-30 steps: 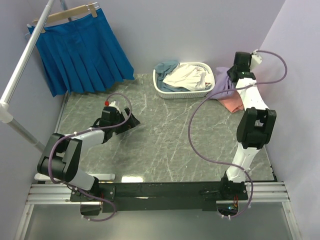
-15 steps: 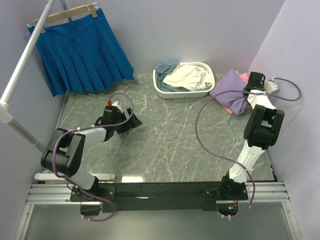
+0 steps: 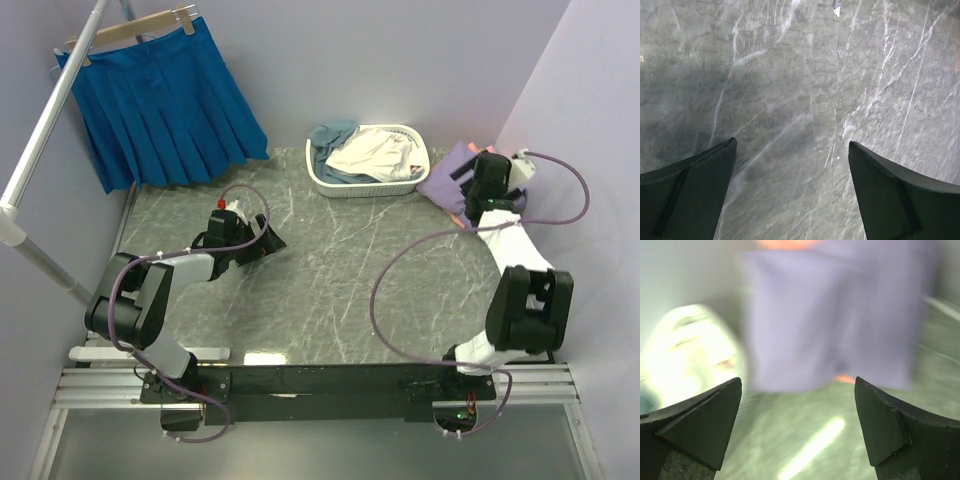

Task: Fold and stack the t-shirts
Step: Neatly place the folded tshirt to the corner

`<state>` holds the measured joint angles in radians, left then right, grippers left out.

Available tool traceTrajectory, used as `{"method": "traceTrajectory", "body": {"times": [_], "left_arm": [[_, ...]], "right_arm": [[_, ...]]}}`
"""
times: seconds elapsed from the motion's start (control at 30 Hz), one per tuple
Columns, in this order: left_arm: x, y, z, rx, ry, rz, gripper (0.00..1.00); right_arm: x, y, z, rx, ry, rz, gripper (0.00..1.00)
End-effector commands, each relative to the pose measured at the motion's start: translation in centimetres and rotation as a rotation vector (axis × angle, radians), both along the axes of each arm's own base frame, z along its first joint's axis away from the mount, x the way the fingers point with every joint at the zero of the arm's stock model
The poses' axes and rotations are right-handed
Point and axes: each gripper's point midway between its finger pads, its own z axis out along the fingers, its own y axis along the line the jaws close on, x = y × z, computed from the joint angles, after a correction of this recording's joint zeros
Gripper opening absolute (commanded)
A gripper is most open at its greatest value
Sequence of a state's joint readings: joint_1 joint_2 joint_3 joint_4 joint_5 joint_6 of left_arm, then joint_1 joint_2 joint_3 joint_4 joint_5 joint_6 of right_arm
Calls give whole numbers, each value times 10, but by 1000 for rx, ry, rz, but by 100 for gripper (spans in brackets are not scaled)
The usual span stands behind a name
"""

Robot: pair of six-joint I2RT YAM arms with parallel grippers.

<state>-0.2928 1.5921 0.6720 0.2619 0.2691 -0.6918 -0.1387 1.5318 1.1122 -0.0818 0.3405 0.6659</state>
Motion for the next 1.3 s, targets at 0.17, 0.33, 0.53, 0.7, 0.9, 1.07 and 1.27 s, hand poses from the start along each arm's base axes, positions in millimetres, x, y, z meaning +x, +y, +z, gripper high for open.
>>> {"method": "traceTrajectory", "body": {"times": [0.17, 0.33, 0.53, 0.7, 0.9, 1.07, 1.27], "left_arm": [[3, -2, 19, 17, -48, -34, 100], [0, 1, 17, 25, -42, -23, 99], [-2, 3, 14, 33, -37, -15, 100], [5, 17, 31, 78, -86, 58, 99], [12, 43, 75, 147, -189, 177, 99], [11, 52, 109, 145, -241, 233, 99], [1, 61, 142, 127, -279, 281, 99]], "right_arm": [[67, 3, -1, -36, 21, 73, 100], [99, -1, -43, 85, 107, 140, 100], [105, 5, -67, 106, 155, 179, 100], [85, 32, 4, -54, -27, 258, 100], [43, 100, 76, -160, -196, 439, 100], [1, 172, 76, -171, -203, 667, 100], [-44, 224, 57, -183, -162, 840, 100]]}}
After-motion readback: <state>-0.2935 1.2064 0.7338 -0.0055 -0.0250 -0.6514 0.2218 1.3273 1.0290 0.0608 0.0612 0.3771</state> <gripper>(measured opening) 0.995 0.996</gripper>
